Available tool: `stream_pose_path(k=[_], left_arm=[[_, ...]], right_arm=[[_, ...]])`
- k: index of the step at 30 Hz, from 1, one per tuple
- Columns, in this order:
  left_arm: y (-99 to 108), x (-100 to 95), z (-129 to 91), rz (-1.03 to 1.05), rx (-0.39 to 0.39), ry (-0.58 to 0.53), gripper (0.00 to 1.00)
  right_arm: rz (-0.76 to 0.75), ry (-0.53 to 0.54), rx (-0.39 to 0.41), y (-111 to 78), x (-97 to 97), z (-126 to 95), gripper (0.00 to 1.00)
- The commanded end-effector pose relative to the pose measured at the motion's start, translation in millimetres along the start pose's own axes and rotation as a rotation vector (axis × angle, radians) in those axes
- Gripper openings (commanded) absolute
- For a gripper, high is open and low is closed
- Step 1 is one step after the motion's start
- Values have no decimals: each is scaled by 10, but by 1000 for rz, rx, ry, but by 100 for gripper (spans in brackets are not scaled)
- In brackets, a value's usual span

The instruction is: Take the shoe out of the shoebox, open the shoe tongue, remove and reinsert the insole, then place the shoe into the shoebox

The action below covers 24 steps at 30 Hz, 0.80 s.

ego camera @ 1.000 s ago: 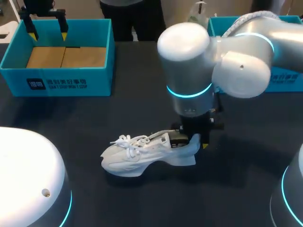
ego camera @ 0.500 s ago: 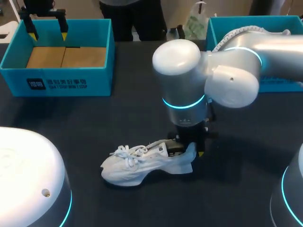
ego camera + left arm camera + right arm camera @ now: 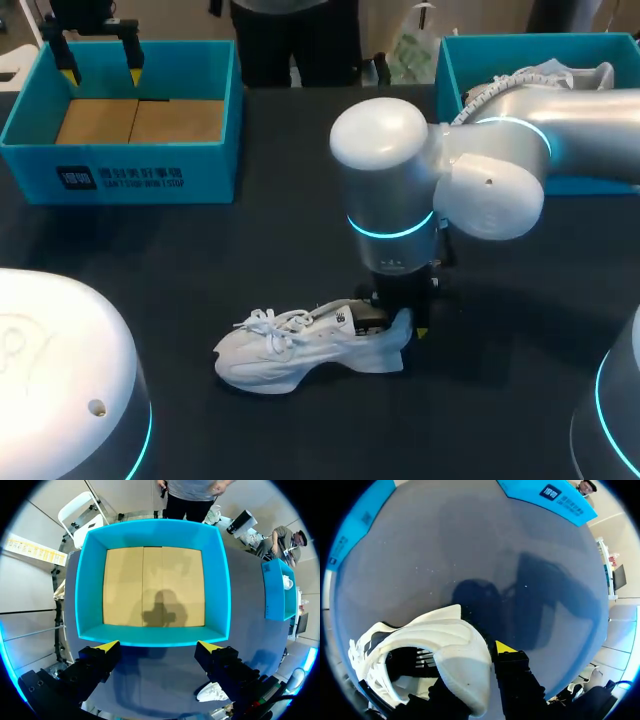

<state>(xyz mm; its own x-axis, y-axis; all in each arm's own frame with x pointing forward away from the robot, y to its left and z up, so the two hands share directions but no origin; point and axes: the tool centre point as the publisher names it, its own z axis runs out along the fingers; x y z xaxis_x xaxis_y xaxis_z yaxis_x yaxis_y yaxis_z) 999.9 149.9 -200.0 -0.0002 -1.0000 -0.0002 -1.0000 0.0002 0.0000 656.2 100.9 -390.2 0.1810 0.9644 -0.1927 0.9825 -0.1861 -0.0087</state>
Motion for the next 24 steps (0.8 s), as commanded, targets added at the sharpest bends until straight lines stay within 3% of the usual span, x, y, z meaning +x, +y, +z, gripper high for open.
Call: stream_pose_path(k=[1,3,4,5,6,7,14,20,24], left_arm=[[-1,0,1,0,0,0,100],[-1,0,1,0,0,0,100],[-1,0,1,0,0,0,100],[-1,0,1,0,0,0,100],[-1,0,1,0,0,0,100],[-1,0,1,0,0,0,100],[-1,0,1,0,0,0,100],[-1,0,1,0,0,0,100],[-1,0,1,0,0,0,100]], right_arm=[[12,-5,-6,-54,70,57,0],[10,-2,-4,-61,71,65,11],[10,-2,-2,-62,71,68,26],[9,6,0,-65,71,69,45],[9,9,0,-73,64,59,82],[11,12,-1,-80,58,36,100],[27,63,33,-100,-28,-190,100],[-20,118,69,-101,-163,-567,100],[-88,215,25,-95,-256,-822,100]])
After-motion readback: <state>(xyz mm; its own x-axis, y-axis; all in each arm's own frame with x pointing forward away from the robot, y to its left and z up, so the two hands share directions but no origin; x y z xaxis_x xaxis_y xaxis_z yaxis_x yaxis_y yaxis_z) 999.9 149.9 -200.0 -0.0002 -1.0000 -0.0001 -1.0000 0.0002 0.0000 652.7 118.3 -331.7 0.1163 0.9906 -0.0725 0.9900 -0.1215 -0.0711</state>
